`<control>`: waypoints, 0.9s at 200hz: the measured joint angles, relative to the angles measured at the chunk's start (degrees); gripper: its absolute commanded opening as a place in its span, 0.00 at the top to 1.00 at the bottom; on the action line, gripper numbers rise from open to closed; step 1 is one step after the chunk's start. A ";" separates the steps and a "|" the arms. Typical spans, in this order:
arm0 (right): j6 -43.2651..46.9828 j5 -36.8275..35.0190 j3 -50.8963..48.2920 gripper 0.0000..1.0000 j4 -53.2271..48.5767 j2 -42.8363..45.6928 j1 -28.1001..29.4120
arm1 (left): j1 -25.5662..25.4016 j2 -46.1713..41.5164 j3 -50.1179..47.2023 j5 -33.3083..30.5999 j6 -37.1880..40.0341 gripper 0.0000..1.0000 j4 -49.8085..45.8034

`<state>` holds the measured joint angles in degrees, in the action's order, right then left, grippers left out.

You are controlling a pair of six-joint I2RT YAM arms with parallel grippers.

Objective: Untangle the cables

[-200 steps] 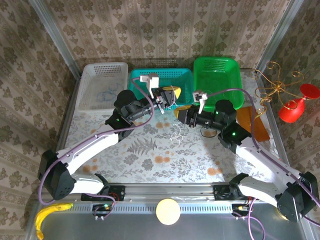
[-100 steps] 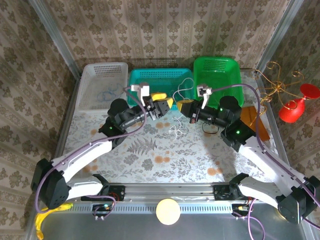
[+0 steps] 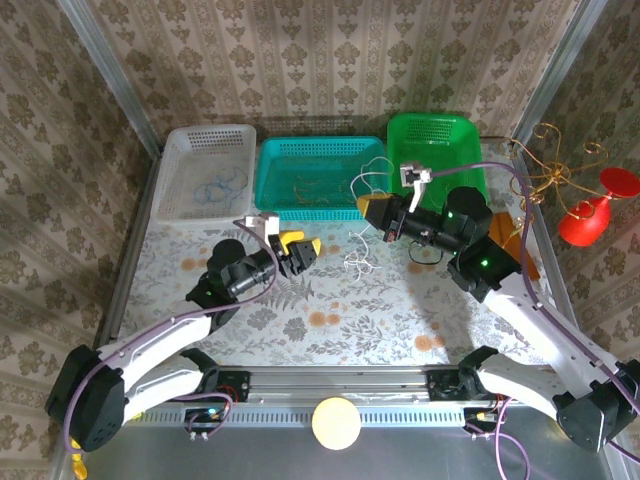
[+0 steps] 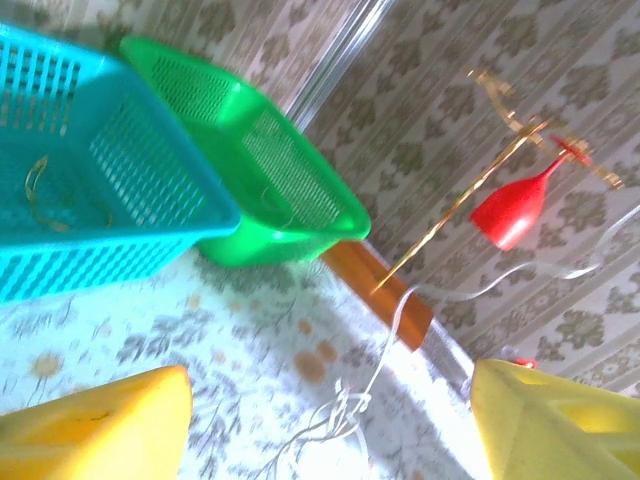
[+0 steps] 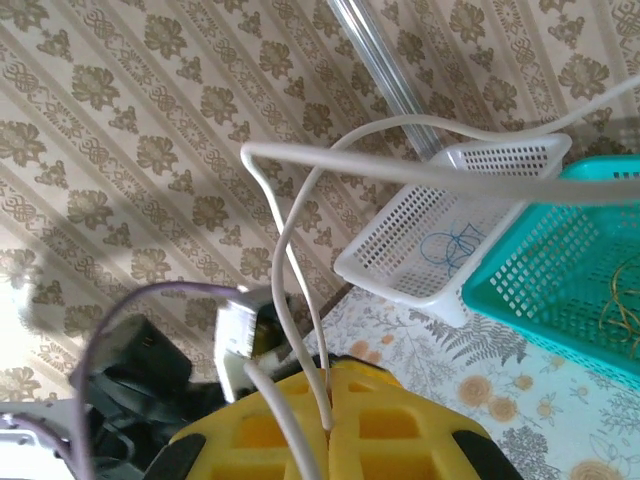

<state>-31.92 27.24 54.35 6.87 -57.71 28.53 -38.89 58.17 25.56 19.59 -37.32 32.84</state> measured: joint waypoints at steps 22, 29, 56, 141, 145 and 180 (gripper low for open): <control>-0.70 0.39 0.44 1.00 -0.02 0.02 0.00 | 0.00 4.35 -0.26 1.03 0.00 0.25 0.66; -1.01 0.59 0.44 1.00 -0.02 0.02 0.00 | 0.00 5.86 -0.26 1.64 0.00 0.25 1.14; -1.73 1.46 0.44 1.00 -0.02 0.02 0.00 | -0.09 11.85 0.50 4.63 0.00 0.25 2.71; -2.78 2.58 0.44 1.00 -0.02 0.02 0.00 | -2.34 24.17 7.06 10.08 -0.44 0.25 8.55; -2.80 2.62 0.44 1.00 -0.02 0.02 0.00 | -2.47 24.61 7.19 10.29 -0.48 0.25 8.85; -2.82 3.02 0.44 1.00 -0.02 0.02 0.00 | -3.58 27.63 7.76 11.13 -1.38 0.25 11.13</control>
<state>-34.74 30.26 54.78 6.85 -57.69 28.53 -42.48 85.80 33.32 30.72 -38.70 43.97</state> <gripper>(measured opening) 0.075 0.754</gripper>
